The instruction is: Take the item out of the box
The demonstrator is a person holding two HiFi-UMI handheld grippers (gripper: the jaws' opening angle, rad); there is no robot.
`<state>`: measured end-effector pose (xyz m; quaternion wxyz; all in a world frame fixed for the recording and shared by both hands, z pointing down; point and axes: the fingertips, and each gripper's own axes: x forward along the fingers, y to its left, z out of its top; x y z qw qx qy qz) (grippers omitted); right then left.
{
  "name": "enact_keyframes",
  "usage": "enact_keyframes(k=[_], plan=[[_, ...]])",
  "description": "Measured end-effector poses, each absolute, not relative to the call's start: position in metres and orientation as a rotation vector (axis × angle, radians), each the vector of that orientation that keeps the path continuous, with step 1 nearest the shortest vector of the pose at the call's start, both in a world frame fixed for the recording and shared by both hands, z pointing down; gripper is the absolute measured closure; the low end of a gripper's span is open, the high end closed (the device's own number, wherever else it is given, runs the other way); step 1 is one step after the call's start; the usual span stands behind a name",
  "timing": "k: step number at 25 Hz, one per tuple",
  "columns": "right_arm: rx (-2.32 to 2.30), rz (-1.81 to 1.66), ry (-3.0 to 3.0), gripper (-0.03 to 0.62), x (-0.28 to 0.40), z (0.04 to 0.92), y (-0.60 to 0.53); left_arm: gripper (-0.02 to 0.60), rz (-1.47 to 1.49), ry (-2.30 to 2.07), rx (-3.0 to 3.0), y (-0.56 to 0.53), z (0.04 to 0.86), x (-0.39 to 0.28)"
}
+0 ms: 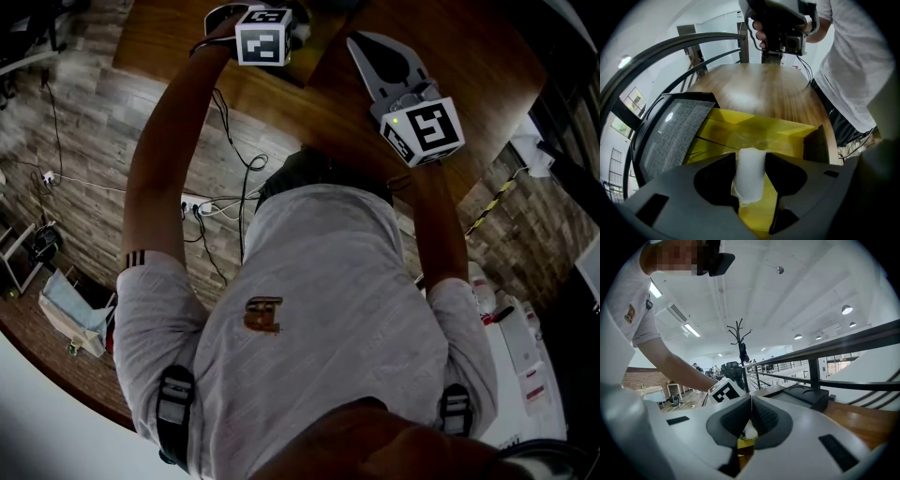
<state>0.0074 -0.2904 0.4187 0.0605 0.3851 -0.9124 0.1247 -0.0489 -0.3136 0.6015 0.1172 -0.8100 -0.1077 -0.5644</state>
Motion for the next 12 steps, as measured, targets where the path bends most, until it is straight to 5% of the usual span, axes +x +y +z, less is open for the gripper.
enact_keyframes(k=[12], plan=[[1.161,0.350,-2.767,0.562,0.008,0.412,-0.284,0.373,-1.619,-0.212,-2.449,-0.309,0.579,-0.055]])
